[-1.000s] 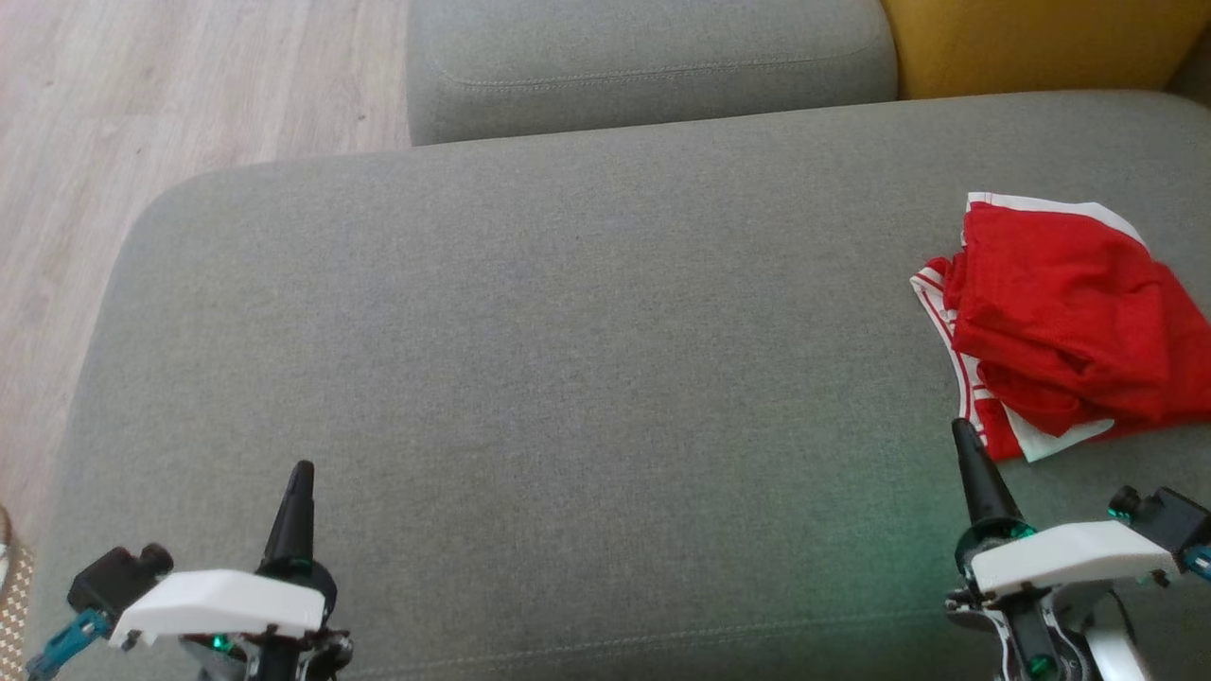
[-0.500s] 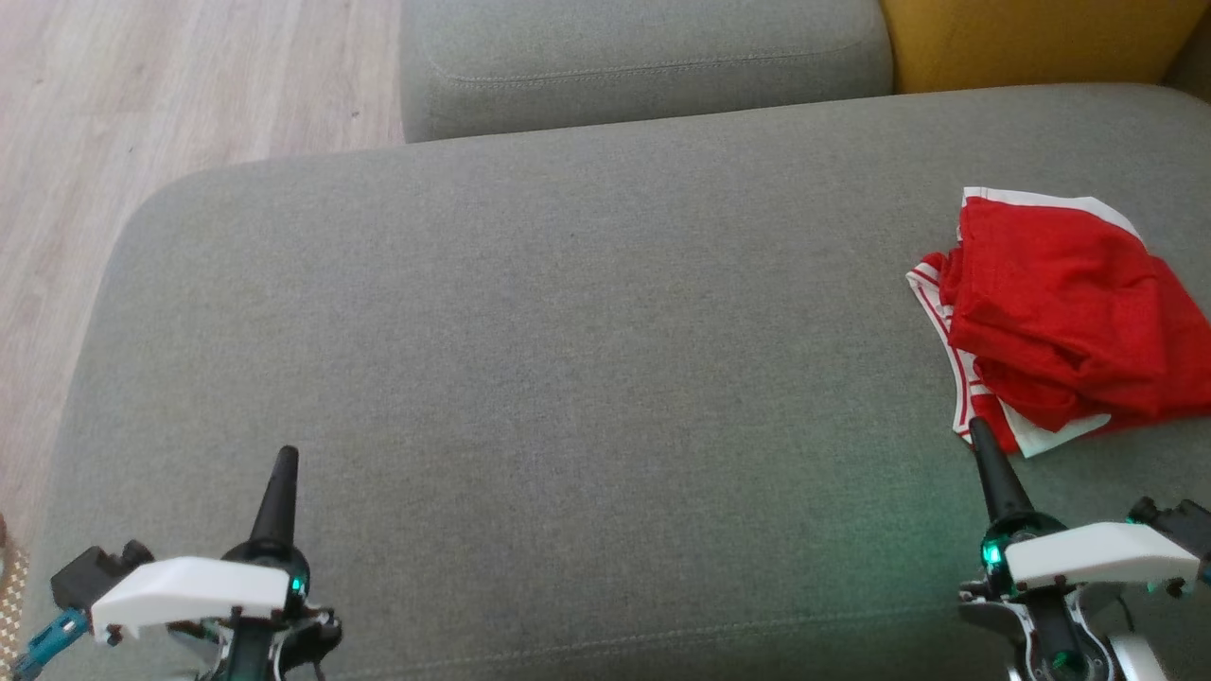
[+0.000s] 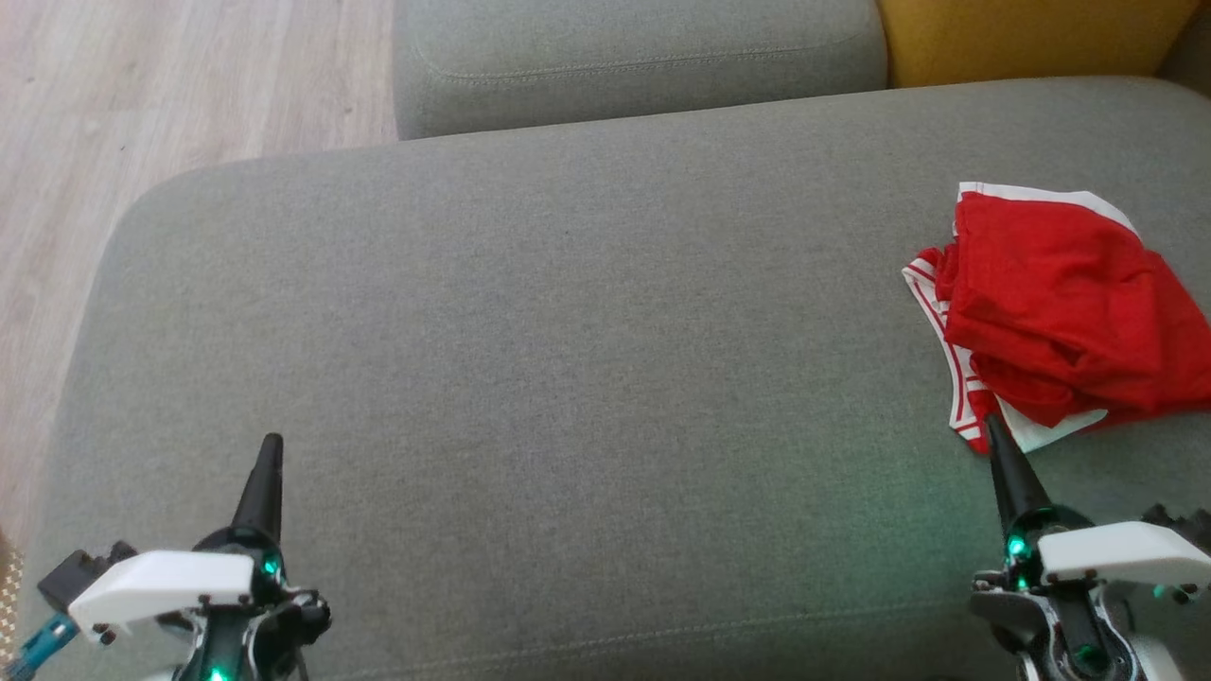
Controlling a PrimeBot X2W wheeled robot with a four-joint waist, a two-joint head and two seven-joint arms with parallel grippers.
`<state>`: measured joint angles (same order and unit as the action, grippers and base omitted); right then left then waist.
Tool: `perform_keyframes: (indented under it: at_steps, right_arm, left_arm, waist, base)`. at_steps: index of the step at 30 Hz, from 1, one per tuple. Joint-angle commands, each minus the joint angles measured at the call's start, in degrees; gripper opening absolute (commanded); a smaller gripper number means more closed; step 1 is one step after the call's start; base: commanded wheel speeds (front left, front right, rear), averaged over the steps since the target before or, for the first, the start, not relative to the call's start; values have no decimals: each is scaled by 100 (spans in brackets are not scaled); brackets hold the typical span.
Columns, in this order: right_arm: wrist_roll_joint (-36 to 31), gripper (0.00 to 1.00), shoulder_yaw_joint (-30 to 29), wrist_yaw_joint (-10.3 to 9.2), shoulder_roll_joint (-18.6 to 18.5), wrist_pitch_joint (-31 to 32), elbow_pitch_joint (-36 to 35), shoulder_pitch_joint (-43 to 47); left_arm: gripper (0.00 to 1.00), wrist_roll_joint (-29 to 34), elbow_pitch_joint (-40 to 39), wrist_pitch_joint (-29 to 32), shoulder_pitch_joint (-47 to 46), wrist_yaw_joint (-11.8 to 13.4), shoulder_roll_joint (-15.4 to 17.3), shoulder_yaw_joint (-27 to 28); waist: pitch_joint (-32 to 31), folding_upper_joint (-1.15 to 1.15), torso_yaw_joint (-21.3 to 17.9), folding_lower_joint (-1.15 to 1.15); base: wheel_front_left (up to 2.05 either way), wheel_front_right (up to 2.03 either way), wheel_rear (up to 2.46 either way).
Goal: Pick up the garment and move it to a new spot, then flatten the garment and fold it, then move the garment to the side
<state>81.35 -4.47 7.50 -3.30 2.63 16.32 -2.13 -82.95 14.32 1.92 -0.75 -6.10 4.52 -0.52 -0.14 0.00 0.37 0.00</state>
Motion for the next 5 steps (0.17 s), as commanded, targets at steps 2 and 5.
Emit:
perform_keyframes:
  at_steps: [2, 5]
  right_arm:
    - [278, 0, 49, -1, -59, 69, -225, -356]
    - [496, 0, 19, -1, -57, 120, -228, -365]
  left_arm:
    - [0, -246, -143, 58, -373, -54, 24, 274]
    - [0, -453, -118, 110, -409, -74, 18, 323]
  waist:
    - [5, 0, -6, 0]
    - [12, 0, -13, 0]
  base:
    - [0, 0, 0]
    - [0, 0, 0]
